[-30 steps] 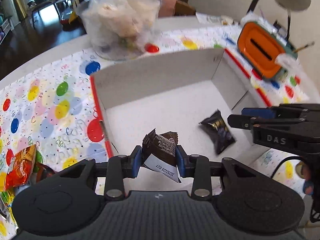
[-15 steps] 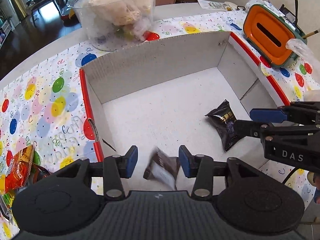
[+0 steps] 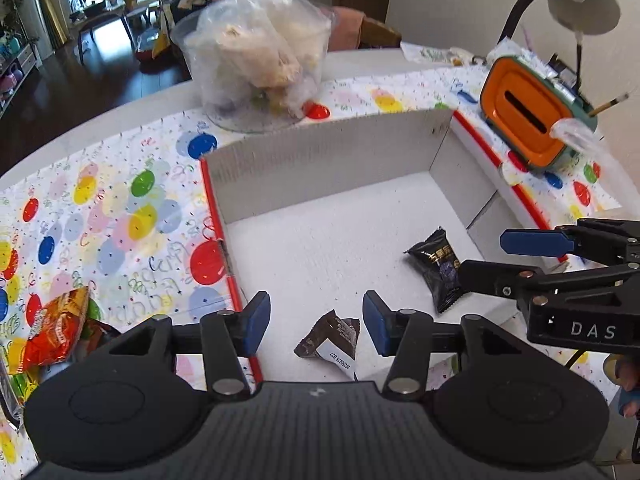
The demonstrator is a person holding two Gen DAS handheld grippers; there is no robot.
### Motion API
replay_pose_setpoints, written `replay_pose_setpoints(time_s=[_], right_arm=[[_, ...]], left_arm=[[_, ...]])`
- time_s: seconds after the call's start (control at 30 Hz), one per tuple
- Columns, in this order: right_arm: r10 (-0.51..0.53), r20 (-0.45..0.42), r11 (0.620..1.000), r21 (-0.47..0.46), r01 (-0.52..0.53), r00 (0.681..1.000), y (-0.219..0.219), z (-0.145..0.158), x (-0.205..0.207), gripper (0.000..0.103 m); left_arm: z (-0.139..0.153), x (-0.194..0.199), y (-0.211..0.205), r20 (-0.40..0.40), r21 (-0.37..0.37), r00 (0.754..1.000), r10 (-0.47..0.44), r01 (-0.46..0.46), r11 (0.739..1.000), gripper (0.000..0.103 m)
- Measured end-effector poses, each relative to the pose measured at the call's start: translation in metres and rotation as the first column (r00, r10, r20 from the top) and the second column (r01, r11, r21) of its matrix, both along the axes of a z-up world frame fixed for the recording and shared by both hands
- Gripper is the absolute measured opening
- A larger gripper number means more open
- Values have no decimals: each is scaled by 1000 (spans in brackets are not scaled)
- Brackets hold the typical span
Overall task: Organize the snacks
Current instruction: 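Move both open tools back over the snack pile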
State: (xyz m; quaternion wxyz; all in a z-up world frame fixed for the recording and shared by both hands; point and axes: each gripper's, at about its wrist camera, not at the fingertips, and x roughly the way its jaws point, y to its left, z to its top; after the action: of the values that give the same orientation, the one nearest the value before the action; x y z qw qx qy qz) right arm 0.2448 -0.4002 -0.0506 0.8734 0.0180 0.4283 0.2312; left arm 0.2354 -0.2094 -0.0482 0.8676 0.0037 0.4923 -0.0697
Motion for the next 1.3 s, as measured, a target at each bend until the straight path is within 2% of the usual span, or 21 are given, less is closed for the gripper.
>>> replay_pose_setpoints(time_s=[0.13,0.23,0.33,0.7,1.0,1.3], right_arm=[[-5,28,1000,16,5,1000,8,12,-12,65],[-12,51,1000,18,11,999,16,20,-22,70],[-18,64,999,33,16,998,26,28,-31,80],[55,124,996,68,-64,991,91,47,-71,92],[105,125,992,62,-114,987,151,40,-92,100],[157,109,987,19,-160,982,208,23,-110,102]], left_arm=[[12,-15,11,42,-14,999,-4,4,1000,51],[21,-29,23,76,-30,997,2,0,1000,60],[29,-42,37,102,-44,995,10,-5,999,61],[43,-90,108,170,-44,982,82,-75,996,67],[40,-124,179,192,-39,969,154,-149,988,76],[26,-148,272,168,-38,940,298,-296,955,77]])
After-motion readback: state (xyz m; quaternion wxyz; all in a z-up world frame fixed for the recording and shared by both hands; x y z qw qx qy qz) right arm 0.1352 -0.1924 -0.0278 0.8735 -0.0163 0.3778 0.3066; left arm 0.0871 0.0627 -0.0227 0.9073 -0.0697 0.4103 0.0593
